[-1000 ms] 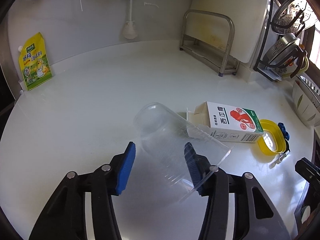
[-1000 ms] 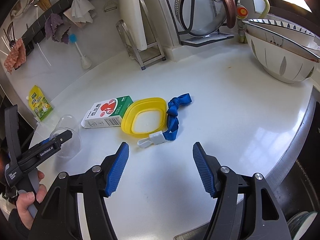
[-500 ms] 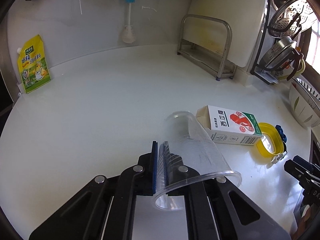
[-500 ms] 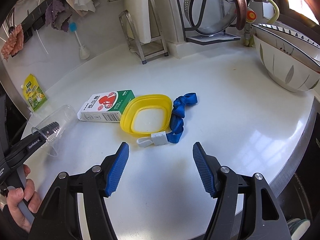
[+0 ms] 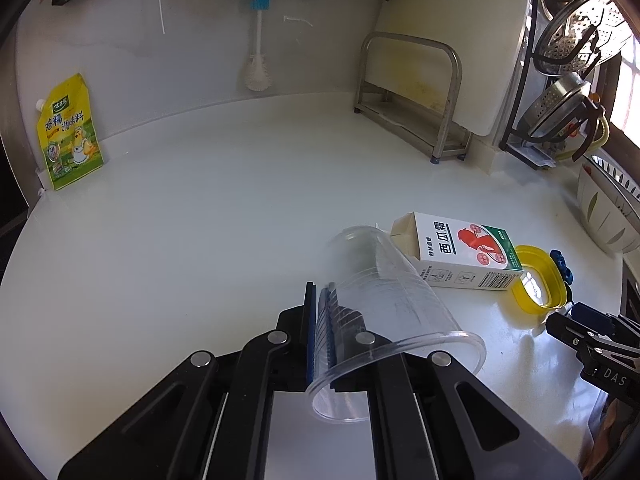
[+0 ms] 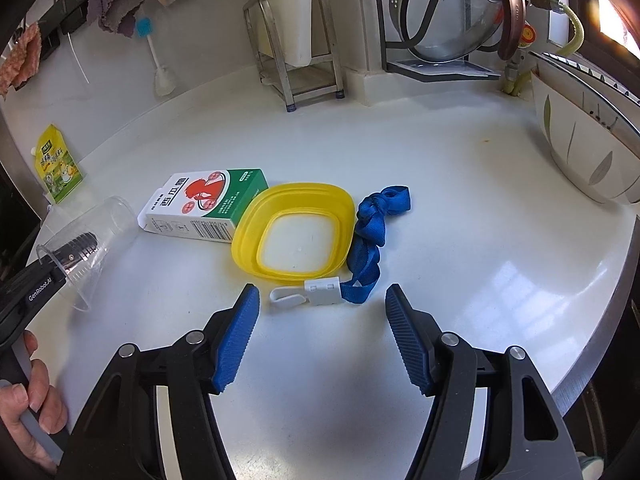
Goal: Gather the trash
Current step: 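Grasp the white clip of the blue strap with the right tool and lift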
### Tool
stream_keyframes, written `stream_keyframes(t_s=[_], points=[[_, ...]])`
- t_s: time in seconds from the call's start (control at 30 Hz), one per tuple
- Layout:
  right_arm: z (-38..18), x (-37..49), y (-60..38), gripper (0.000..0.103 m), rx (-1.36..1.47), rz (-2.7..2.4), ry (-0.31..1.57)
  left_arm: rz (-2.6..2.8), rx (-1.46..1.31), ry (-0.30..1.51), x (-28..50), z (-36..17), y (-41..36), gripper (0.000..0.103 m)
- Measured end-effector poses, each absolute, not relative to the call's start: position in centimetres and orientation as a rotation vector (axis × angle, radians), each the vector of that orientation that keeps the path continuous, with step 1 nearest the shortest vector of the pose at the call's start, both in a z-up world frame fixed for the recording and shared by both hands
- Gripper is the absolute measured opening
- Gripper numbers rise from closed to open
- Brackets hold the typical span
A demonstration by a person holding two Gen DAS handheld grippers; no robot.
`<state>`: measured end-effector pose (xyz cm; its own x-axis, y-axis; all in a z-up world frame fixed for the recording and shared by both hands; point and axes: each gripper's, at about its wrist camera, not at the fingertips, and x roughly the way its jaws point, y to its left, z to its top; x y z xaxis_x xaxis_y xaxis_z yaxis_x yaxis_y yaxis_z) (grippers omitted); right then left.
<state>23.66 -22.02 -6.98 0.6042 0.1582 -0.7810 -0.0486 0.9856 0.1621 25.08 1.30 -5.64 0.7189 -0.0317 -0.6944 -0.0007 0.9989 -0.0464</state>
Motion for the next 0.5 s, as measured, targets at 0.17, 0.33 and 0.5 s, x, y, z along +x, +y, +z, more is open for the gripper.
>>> stream_keyframes(t_s=[0.17, 0.33, 0.5], points=[[-7.1, 23.6, -21.5, 0.043, 0.083, 0.111, 0.913, -0.015, -0.039, 0.766, 25.0, -5.6, 1.3, 0.005], [-7.0, 23.2, -21.8, 0.038, 0.094, 0.118, 0.906, -0.014, -0.038, 0.763, 25.0, -5.6, 1.3, 0.005], [-6.4, 22.4, -22.5, 0.038, 0.112, 0.115, 0.877, -0.018, -0.045, 0.762, 24.9, -5.6, 1.5, 0.005]])
